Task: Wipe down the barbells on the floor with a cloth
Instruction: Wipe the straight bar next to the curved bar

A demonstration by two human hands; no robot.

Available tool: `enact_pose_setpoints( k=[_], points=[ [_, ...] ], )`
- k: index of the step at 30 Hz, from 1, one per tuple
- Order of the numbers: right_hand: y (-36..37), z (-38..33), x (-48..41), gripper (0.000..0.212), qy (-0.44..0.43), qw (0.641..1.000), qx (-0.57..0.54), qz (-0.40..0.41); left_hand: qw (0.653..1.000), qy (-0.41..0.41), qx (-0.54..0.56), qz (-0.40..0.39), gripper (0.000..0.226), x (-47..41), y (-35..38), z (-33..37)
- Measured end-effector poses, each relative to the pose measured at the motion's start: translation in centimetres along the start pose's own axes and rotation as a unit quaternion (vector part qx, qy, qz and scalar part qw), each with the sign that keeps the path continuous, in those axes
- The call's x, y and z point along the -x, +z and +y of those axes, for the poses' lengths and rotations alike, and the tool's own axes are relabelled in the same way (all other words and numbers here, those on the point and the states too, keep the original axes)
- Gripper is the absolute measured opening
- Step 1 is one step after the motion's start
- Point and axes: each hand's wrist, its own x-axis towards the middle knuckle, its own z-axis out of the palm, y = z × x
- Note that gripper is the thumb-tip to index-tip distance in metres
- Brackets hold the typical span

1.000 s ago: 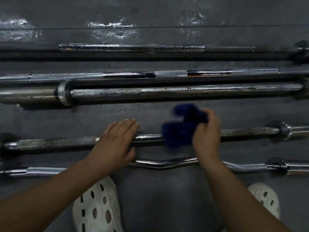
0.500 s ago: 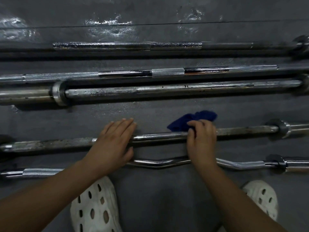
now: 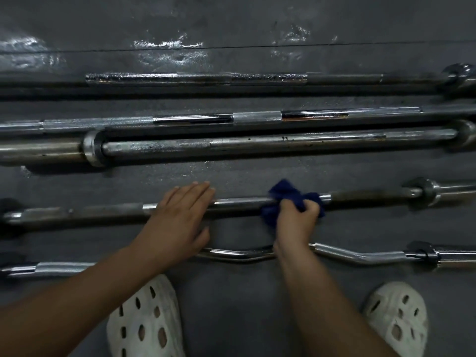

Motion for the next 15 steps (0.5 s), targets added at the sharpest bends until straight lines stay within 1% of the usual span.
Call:
enact_pose_setpoints(
  k=[1,2,3,5,6,7,9,10,11,12,13,14,15],
  points=[
    [0.2,-0.6,-0.9,0.024,0.012,0.998,-0.047,0.027,1.000,-0.001,-0.003,0.002,0.074,0.1,0.0,-0.2],
    [0.3,-1.1,-1.6,0.025,0.018,0.997,-0.066,0.033,1.000,-0.005,-0.003,0.001,0.074,0.2,-0.1,-0.4],
    [0.5,-1.7,-1.8,0.026,0.015,0.999,-0.050,0.016,1.000,-0.011,0.001,-0.005,0.075,0.2,-0.2,-0.6],
    [0.7,-2.5,-1.4,0.026,0.000,0.997,0.039,-0.074,1.000,-0.025,0.008,-0.014,0.075,-0.1,-0.3,-0.8],
    [0.5,-2.7,-1.5,0.026,-0.017,0.993,0.066,-0.101,0.999,-0.030,0.008,-0.016,0.075,-0.4,-0.3,-0.9],
    [0.2,-3.1,-2.2,0.026,-0.039,0.992,0.071,-0.094,0.999,-0.033,0.006,-0.015,0.075,-0.7,-0.4,-1.0],
    [-0.3,-3.8,-4.1,0.030,-0.102,0.990,0.094,0.000,0.999,-0.034,-0.001,-0.008,0.074,-1.2,-0.7,-1.2],
    [-0.3,-4.1,-4.4,0.033,-0.130,0.983,0.127,0.034,0.999,-0.033,-0.005,-0.004,0.074,-1.4,-0.8,-1.4],
    [0.1,-4.2,-4.4,0.035,-0.157,0.973,0.167,0.035,0.999,-0.031,-0.007,-0.003,0.075,-1.7,-0.8,-1.6],
    [0.7,-4.1,-3.9,0.037,-0.195,0.957,0.214,-0.003,0.999,-0.030,-0.008,-0.004,0.075,-1.8,-0.9,-1.7],
    [1.3,-3.5,-3.2,0.038,-0.237,0.934,0.258,-0.063,0.999,-0.030,-0.009,-0.006,0.075,-1.9,-0.9,-1.8],
    [1.6,-3.0,-2.3,0.037,-0.277,0.908,0.291,-0.119,0.999,-0.030,-0.010,-0.006,0.076,-2.0,-0.8,-1.8],
    [1.5,-2.5,-2.0,0.034,-0.304,0.890,0.304,-0.150,0.999,-0.030,-0.012,-0.005,0.076,-2.0,-0.8,-1.8]
  ],
)
